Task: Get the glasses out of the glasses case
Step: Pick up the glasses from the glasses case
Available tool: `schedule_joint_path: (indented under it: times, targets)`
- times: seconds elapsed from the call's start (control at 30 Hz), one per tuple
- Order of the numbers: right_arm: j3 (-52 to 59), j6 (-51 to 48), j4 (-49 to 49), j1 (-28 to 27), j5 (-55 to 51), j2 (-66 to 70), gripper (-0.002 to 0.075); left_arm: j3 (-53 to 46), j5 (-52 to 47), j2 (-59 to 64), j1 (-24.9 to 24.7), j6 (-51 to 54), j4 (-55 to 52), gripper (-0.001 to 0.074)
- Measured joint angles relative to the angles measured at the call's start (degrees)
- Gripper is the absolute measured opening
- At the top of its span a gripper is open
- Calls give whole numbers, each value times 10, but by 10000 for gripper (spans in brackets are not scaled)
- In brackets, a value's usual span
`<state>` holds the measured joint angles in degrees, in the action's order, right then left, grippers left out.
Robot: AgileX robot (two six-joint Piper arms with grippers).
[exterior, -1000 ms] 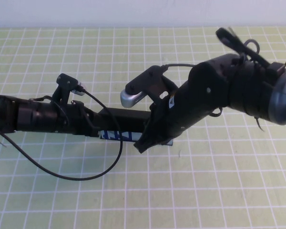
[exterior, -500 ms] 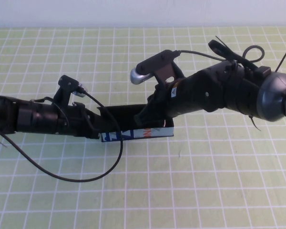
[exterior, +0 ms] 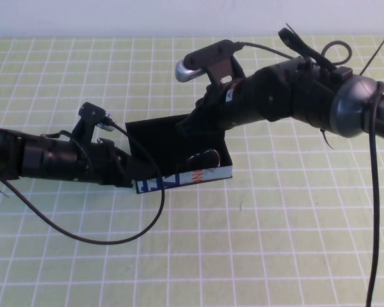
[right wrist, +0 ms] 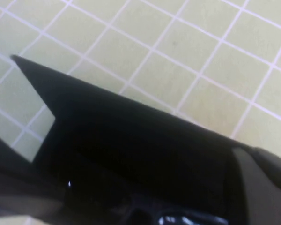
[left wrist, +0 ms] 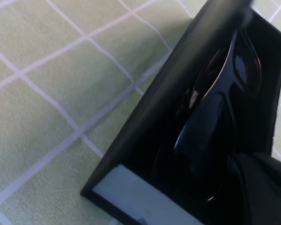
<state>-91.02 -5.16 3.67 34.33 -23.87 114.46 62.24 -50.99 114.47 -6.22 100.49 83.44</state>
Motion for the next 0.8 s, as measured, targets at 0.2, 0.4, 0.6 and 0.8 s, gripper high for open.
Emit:
schedule_joint_path:
  times: [0.2,0.4,0.6,0.8]
  targets:
    - [-80,0,5,0,-58,59,-16,0,0,0,0,-2,-1,-4]
    - [-140,0,19,-9,-107,122,-16,0,-1,0,0,-2,-4,-4]
    - [-176,0,41,-17,-148,144,-16,0,-1,0,0,-2,-7,-4]
    - [-194,0,45,-19,-172,148,-16,1,-3,-1,0,-3,-13,-4]
